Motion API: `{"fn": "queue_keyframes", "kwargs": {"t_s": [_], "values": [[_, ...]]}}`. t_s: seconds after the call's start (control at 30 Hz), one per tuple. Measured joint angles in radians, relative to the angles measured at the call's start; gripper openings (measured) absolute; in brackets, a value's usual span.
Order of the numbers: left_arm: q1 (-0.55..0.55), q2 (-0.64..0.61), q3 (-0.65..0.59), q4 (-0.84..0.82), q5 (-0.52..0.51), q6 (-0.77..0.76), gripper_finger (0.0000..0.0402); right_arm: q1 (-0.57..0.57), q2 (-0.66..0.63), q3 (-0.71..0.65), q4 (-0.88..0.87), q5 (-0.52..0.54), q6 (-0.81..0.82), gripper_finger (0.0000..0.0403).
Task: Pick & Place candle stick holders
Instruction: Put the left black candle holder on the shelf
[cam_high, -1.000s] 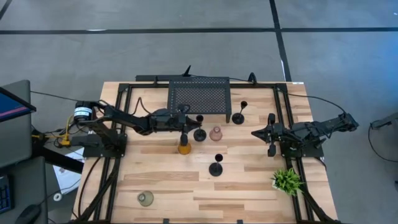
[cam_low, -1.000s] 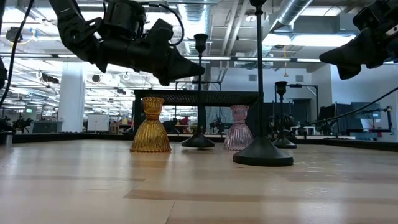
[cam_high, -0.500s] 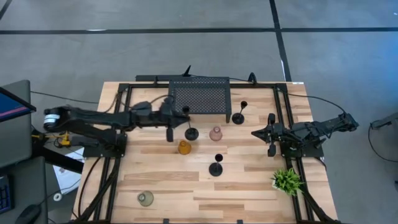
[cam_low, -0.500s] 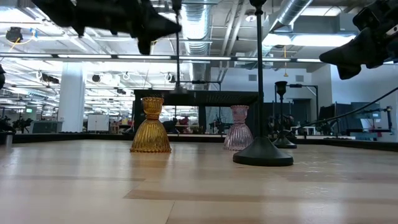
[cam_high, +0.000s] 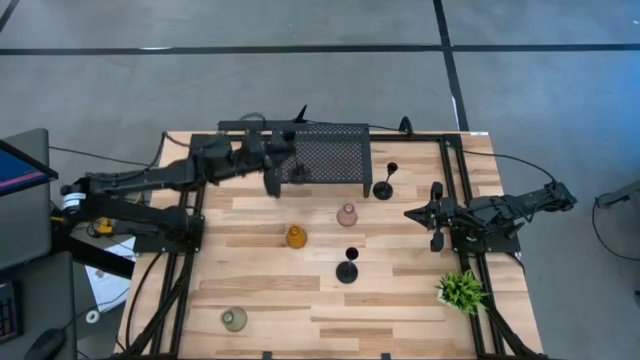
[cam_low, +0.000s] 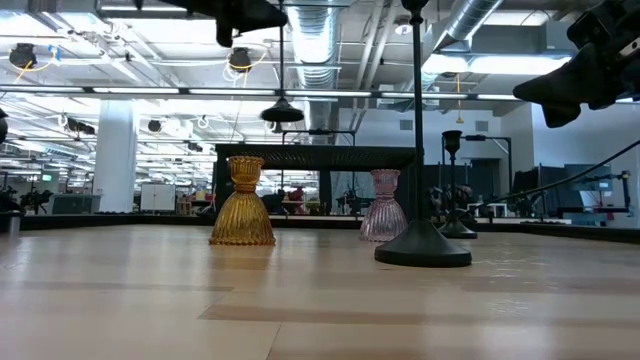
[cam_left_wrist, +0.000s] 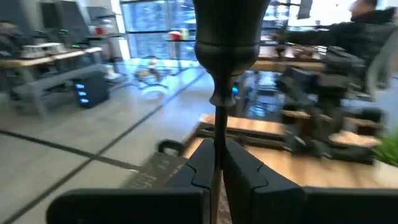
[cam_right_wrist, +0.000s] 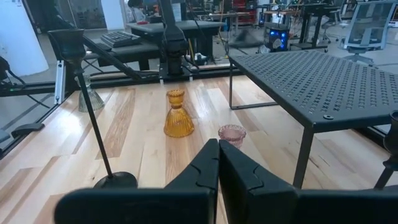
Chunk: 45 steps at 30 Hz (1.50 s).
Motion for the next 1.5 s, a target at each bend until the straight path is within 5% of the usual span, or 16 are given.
{"fn": "queue_keyframes", "kwargs": {"t_s": [0.27, 0.6, 1.5], "values": [[0.225, 0.119, 0.134, -0.078, 0.079, -0.025, 0.0015, 0.000, 0.000, 0.000, -0.002, 0.000, 0.000, 0.0001], [0.421, 0.216, 0.144, -0.073, 0.201, -0.116, 0.0015, 0.000, 0.000, 0.000, -0.003, 0.000, 0.000, 0.0001], [0.446, 0.297, 0.143, -0.003, 0.197, -0.093, 0.0015, 0.000, 0.000, 0.000, -0.005, 0.000, 0.000, 0.0001]]}}
